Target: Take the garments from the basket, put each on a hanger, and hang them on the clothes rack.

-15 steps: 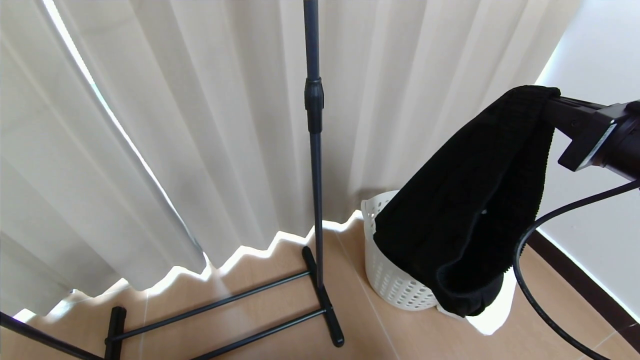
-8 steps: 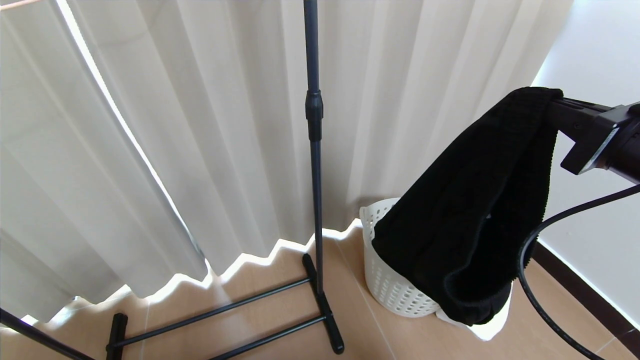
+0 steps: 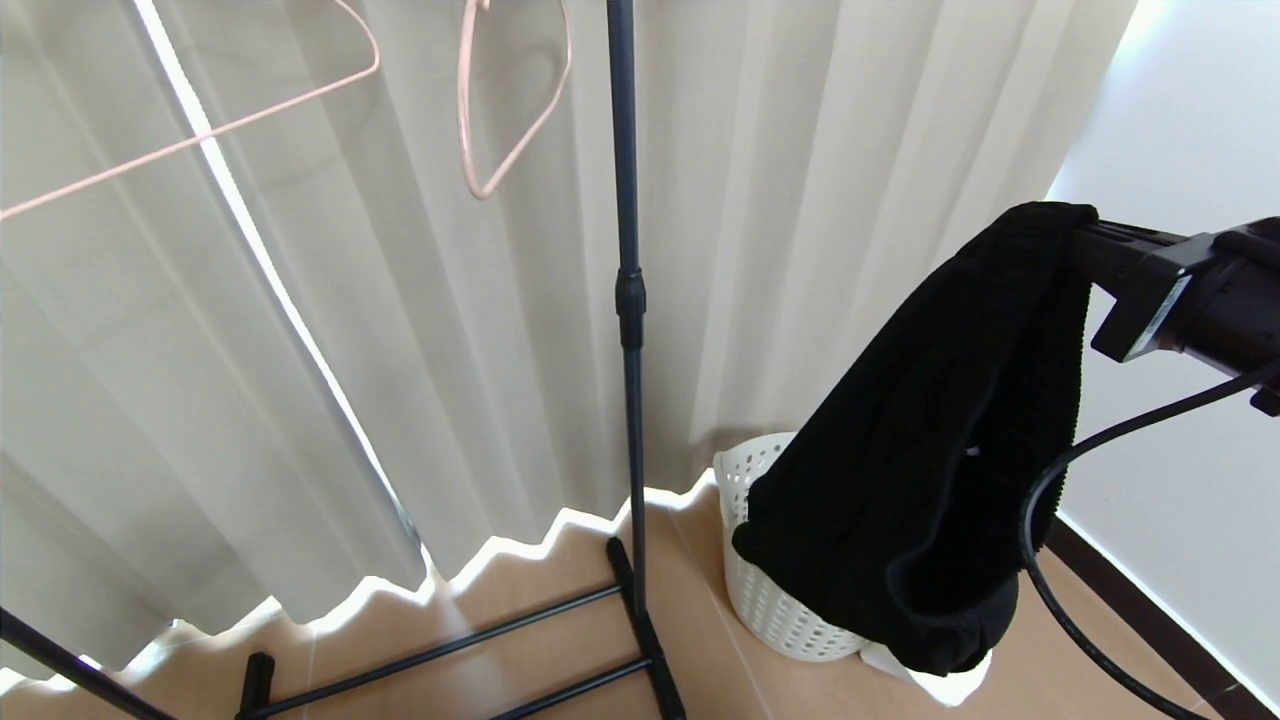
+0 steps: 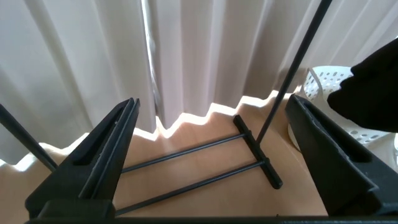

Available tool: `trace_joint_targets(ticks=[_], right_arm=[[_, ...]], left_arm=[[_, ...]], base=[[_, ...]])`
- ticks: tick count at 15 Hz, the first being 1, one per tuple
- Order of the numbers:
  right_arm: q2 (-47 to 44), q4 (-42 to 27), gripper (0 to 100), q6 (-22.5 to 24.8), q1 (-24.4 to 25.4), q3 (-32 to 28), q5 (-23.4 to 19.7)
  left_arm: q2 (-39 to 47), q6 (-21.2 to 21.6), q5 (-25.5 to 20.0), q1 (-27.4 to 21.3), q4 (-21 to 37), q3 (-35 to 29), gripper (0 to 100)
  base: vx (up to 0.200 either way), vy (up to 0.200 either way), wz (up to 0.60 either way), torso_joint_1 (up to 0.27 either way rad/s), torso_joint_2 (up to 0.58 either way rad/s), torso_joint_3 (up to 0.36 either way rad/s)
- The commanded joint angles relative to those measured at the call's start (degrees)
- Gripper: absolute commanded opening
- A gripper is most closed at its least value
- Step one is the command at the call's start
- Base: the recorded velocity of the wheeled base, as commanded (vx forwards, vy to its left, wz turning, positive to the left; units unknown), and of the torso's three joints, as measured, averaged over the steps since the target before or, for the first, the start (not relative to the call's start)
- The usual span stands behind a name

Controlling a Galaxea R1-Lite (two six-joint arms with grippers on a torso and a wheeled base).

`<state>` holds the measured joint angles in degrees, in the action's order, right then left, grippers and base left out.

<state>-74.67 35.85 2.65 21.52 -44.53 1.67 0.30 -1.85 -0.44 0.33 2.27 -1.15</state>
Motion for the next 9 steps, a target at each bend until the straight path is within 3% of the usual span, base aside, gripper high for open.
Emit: trace_joint_targets(ticks=[1,5,9], right_arm=[[-0.65,0.01,0,0.08,-0.07,-0.03,0.0],[-0.13,0.01,0,0.08,-0.07,0.32,0.0],[-0.48,0.01,0,0.08,-0.07,0.24,0.0]], left_arm=[[0.05,-0.08,0.18,0.02,0.02,0.0,100],[0.05,0.01,0.0,0.02,0.02,0.0,100],[0.05,0.1,-0.18,0.02,0.02,0.0,100]], base=[[0.0,0.0,0.0,0.129,-0.45,-0.344],[0.0,0.0,0.0,0.123,-0.46,-0.34],[0.0,0.0,0.0,0.155,-0.47,-0.215]])
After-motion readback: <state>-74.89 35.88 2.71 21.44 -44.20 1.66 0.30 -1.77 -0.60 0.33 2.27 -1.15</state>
